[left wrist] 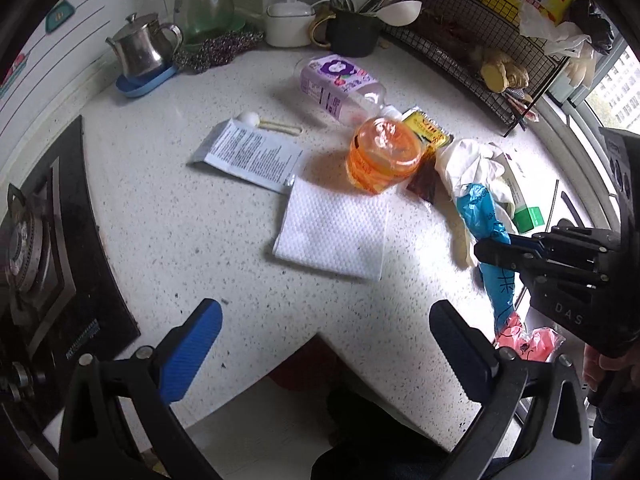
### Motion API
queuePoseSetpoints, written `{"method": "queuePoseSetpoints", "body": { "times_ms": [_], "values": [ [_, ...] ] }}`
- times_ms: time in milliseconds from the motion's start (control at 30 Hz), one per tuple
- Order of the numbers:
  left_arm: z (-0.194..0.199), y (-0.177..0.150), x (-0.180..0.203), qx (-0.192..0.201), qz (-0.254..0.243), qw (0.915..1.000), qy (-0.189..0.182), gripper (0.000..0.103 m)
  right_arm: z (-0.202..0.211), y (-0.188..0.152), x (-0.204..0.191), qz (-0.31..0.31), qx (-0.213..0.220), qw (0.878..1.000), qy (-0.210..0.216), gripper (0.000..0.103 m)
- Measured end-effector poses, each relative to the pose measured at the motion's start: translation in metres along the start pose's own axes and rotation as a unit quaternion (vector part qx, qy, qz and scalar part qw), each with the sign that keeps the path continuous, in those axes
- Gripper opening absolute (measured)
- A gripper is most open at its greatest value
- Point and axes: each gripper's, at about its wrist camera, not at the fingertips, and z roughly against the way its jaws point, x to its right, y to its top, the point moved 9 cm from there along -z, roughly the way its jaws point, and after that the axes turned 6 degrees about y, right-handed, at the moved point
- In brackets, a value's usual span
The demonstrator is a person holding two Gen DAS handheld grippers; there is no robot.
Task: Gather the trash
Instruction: 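Grasp the blue-and-pink plastic bag with the right gripper, then grasp the orange plastic lid with the left gripper while the right gripper holds the bag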
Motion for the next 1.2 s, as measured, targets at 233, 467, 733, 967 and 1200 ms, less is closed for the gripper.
{"method": "queuePoseSetpoints", "body": {
  "times_ms": [233,467,733,967,1200],
  "values": [
    [-0.010,0.052,0.024,0.018,-0.049,0.9986,-0.003,0.103,0.025,0.024,0.018,-0.038,0.039,0.998,-0.019,0.007],
    [-0.049,0.092,0.044,0.008,-0.097,0.9952,-0.005,0.103,0.020,0.041,0.042,-0.070,0.049,0.996,-0.038,0.007],
    [-0.089,0.109,0.062,-0.018,-0.123,0.9922,-0.014,0.097,0.010,0.048,0.057,-0.085,0.042,0.994,-0.052,0.007],
    [-0.109,0.111,0.069,-0.035,-0.132,0.9904,-0.023,0.066,-0.006,0.050,0.070,-0.097,0.026,0.993,-0.055,0.007],
    [-0.085,0.114,0.067,-0.011,-0.137,0.9901,-0.028,0.066,-0.006,0.054,0.071,-0.090,0.029,0.994,-0.060,0.007]
  ]
}}
